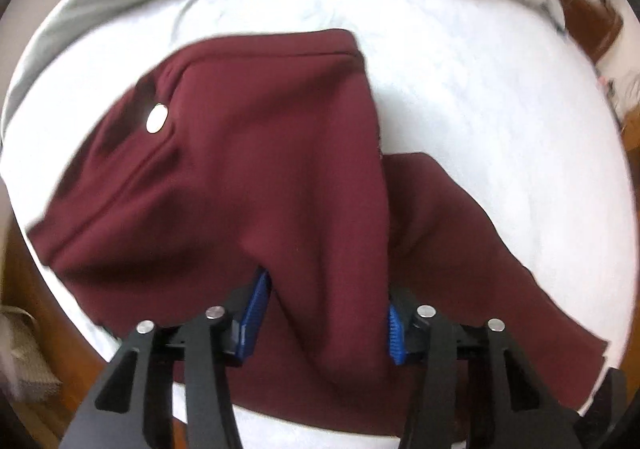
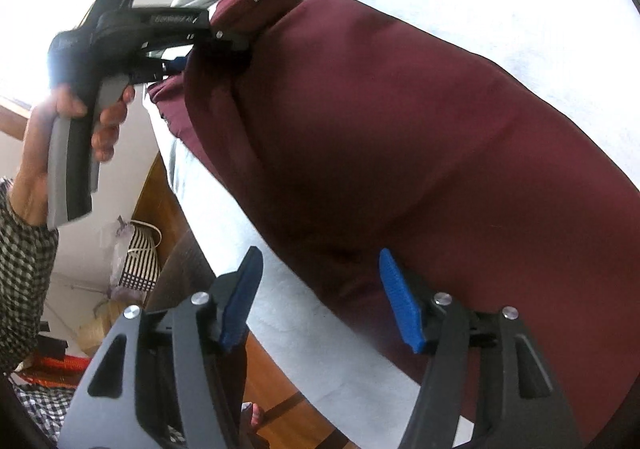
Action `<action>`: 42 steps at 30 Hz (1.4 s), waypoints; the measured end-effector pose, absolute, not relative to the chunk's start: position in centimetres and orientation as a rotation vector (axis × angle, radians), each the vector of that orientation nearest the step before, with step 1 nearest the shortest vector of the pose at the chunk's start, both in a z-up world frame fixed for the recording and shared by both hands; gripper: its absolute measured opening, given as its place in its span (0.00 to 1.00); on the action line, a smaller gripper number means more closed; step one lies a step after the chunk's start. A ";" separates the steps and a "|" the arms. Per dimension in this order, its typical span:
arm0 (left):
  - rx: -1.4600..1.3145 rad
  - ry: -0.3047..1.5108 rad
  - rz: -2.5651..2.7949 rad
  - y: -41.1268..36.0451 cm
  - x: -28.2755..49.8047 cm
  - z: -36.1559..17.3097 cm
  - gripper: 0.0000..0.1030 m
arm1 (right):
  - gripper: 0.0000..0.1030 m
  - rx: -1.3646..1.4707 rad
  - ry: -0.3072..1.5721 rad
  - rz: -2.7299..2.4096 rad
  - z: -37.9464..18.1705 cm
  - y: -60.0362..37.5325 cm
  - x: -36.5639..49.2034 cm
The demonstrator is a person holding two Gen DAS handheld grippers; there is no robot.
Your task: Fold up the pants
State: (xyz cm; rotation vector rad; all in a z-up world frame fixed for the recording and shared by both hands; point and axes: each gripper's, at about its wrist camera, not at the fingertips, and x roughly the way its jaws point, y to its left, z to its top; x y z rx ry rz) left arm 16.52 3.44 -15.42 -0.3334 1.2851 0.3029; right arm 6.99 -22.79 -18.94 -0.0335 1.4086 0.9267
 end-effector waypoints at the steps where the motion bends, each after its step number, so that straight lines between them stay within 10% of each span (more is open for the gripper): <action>1: -0.287 1.320 0.321 2.9 17.8 -15.7 0.56 | 0.60 -0.030 1.411 0.926 -19.1 -22.7 7.0; 15: -0.197 1.389 0.413 2.8 24.4 -12.1 0.82 | 0.61 0.008 1.418 0.938 -19.6 -23.8 7.8; 24: 0.021 1.544 0.536 3.2 29.1 -18.4 0.82 | 0.63 0.026 1.420 0.930 -20.0 -23.6 7.6; 26: 0.021 1.557 0.525 3.3 29.3 -18.7 0.68 | 0.63 0.024 1.420 0.930 -20.0 -23.6 7.5; 28: -0.089 1.580 0.471 4.3 29.2 -19.1 0.14 | 0.63 0.029 1.420 0.929 -20.1 -23.3 7.4; 42: -0.268 1.127 0.489 9.7 14.7 -7.7 0.10 | 0.61 0.081 1.403 0.893 -19.5 -25.3 8.4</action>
